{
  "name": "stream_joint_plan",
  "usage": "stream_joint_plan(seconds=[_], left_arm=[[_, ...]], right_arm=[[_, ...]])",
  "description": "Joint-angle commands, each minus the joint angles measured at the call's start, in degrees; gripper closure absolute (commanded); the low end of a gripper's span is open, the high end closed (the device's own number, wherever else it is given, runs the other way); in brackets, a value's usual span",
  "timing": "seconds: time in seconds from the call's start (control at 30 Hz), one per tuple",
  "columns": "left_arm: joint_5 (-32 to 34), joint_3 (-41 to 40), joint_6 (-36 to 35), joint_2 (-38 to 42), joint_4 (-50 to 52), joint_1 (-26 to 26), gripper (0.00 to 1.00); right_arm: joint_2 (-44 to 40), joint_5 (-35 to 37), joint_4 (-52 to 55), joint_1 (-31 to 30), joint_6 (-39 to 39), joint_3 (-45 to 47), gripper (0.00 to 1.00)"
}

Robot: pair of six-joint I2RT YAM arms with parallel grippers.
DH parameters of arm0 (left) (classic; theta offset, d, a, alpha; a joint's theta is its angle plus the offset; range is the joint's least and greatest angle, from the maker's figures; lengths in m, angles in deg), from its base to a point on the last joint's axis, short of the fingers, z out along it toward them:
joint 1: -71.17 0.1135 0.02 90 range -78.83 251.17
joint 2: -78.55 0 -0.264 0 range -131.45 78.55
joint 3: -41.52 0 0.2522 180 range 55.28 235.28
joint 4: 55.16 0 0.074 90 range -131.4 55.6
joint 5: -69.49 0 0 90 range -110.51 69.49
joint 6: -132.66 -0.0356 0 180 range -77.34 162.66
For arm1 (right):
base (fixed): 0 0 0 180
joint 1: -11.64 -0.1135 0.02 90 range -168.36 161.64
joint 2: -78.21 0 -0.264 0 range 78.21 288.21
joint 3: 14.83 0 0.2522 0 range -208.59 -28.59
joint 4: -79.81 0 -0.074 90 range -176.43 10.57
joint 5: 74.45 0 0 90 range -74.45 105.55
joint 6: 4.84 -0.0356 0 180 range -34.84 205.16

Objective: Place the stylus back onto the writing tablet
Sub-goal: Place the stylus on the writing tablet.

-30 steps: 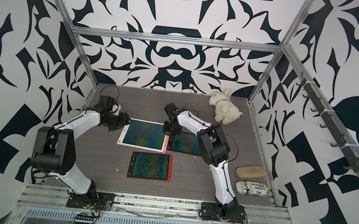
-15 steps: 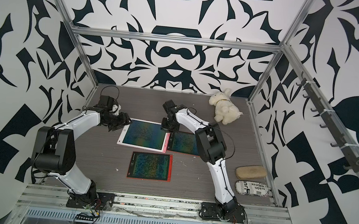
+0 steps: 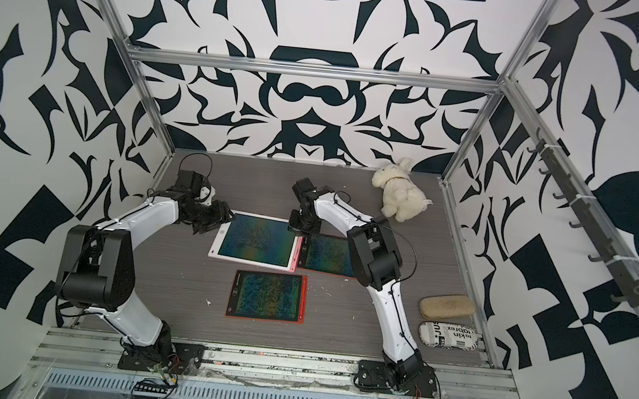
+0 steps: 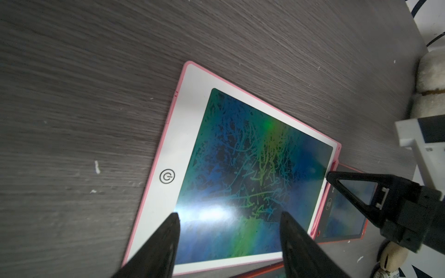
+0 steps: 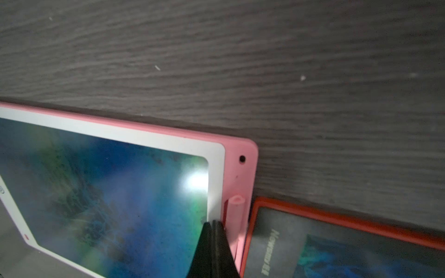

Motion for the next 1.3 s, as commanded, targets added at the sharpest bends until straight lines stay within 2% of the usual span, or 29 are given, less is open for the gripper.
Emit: stream_joint_plan(seconds=[0.0,0.23,0.4,0.97,1.27], left_arm=[[-0.08,1.25,-0.32,-1.19,1.43,0.17,0.32],[-0.1,1.25,-0.33,-1.08,1.44,0.16,0.32],[-0.05,1.2,-0.32,-1.08,1.43,0.17,0.32],[-0.43,0.93,-0.32,-0.82,1.48,0.17,0.32],[-0.45,1.03,-0.4,-0.9,1.62,0.16,0.32]], right_arm=[[-2.11,-1.37,-0.7,0.31,0.88,-0.08,0.97],[-5.6,-4.82,-4.47,0.22,1.15,1.1,0.94],[-7.44,-2.46,-3.14,0.27,1.32,0.38,0.94],[-2.2,5.07,4.32,0.49,4.36,-3.4,0.95],[0.43,6.65,5.53,1.22,6.61,-7.58,0.91]])
